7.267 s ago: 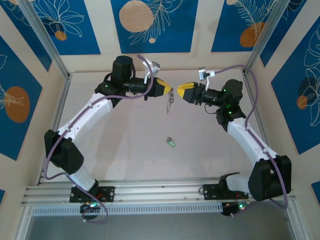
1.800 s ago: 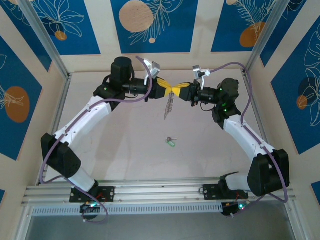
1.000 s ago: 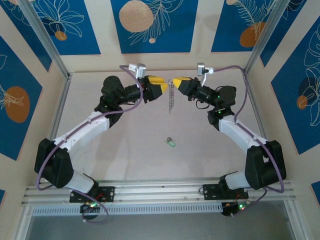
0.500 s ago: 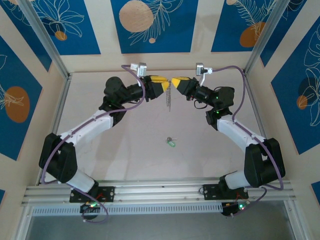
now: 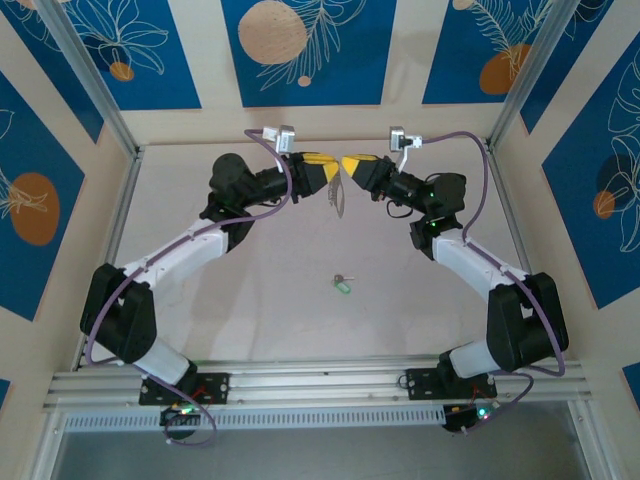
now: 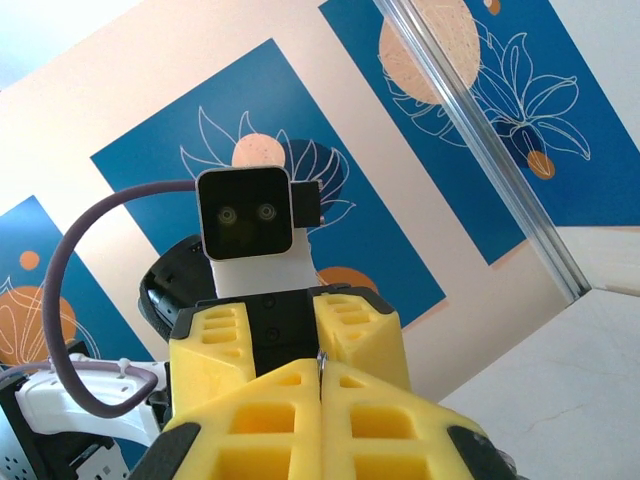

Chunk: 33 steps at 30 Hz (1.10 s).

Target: Put the keys on the keyring

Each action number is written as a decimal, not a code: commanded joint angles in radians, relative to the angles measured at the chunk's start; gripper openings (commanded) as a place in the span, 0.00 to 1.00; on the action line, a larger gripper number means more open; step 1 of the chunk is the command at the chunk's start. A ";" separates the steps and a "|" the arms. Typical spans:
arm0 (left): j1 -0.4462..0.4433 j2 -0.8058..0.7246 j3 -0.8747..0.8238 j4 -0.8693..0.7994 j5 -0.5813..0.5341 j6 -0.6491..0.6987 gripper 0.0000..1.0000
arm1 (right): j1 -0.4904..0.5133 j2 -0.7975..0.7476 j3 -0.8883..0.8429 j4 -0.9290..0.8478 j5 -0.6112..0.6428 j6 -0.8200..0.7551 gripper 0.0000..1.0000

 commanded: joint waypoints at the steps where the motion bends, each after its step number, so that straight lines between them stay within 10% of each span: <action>1: 0.006 0.012 0.039 0.043 0.024 0.000 0.27 | 0.010 0.001 0.003 0.044 0.007 0.001 0.00; 22: 0.003 0.028 0.051 0.061 0.033 -0.003 0.00 | 0.014 -0.004 0.015 -0.028 -0.008 -0.027 0.00; 27: 0.003 0.019 0.079 -0.031 0.070 0.058 0.00 | -0.040 -0.039 0.000 -0.062 -0.019 -0.026 0.33; 33: 0.004 -0.021 0.166 -0.352 0.147 0.283 0.00 | -0.125 -0.130 -0.039 -0.189 -0.095 -0.093 0.36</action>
